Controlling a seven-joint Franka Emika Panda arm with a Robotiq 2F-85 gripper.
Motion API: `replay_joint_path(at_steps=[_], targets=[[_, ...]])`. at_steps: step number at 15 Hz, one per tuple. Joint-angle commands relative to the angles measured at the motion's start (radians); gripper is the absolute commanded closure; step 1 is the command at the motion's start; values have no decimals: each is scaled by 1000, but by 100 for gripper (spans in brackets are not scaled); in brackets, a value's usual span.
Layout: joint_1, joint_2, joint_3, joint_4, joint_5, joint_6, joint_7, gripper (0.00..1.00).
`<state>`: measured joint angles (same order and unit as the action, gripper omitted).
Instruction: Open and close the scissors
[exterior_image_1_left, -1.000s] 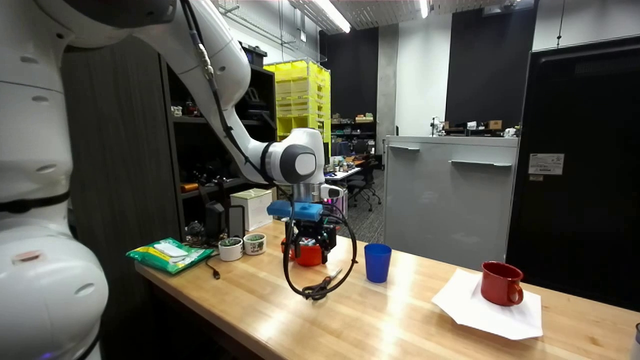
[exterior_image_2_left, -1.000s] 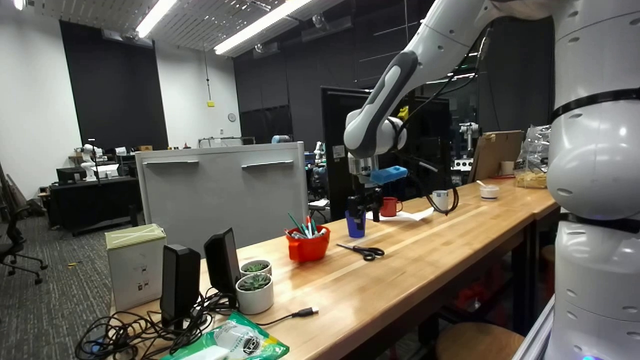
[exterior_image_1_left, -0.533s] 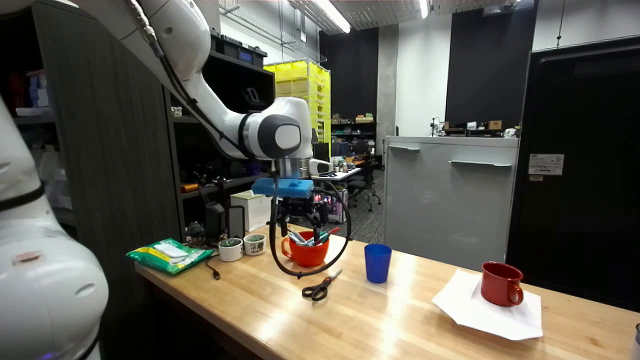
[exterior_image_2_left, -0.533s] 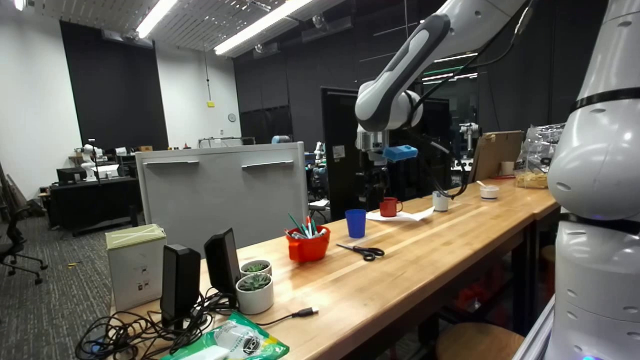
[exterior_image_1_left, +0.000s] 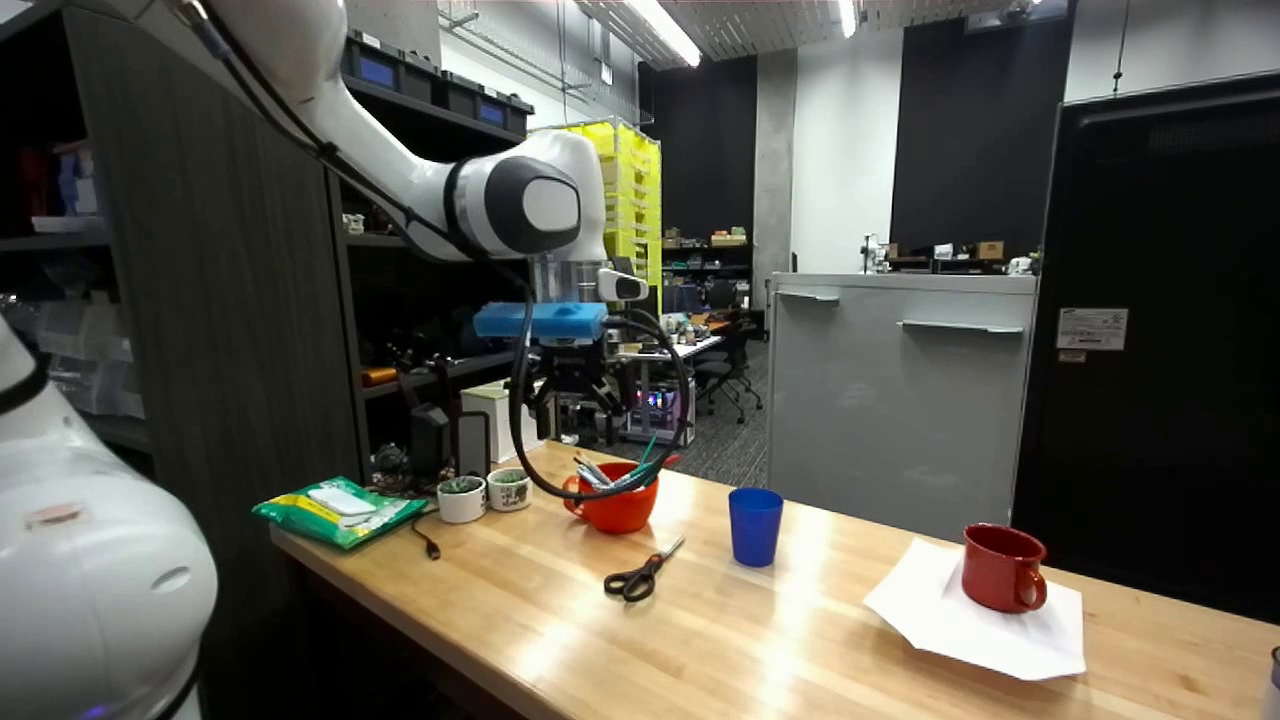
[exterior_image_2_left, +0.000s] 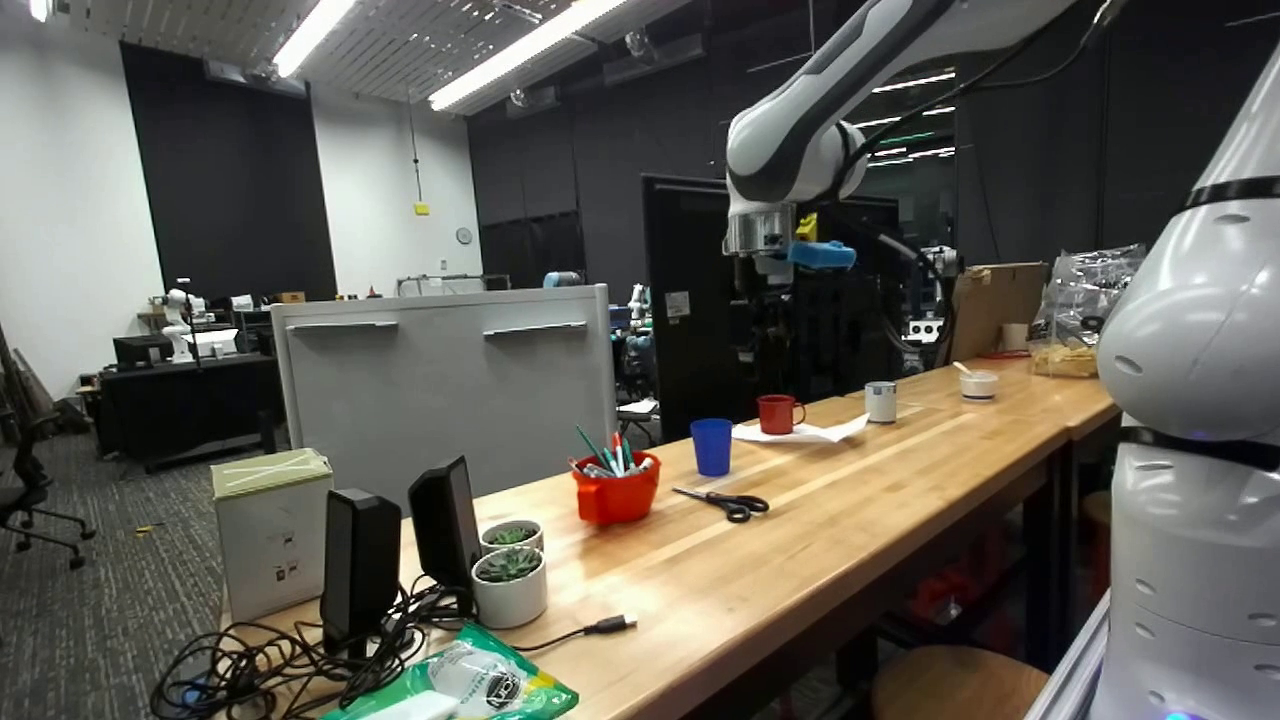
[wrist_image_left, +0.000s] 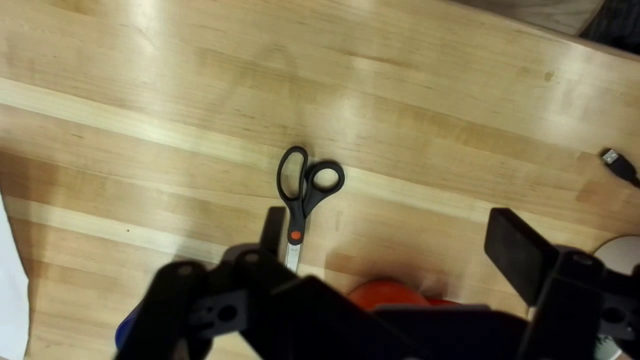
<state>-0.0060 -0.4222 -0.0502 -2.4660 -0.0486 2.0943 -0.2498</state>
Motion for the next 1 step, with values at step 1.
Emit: replay_joint_path(at_steps=[1], targets=[[6,-9,-5,1,-3,-8,2,0]])
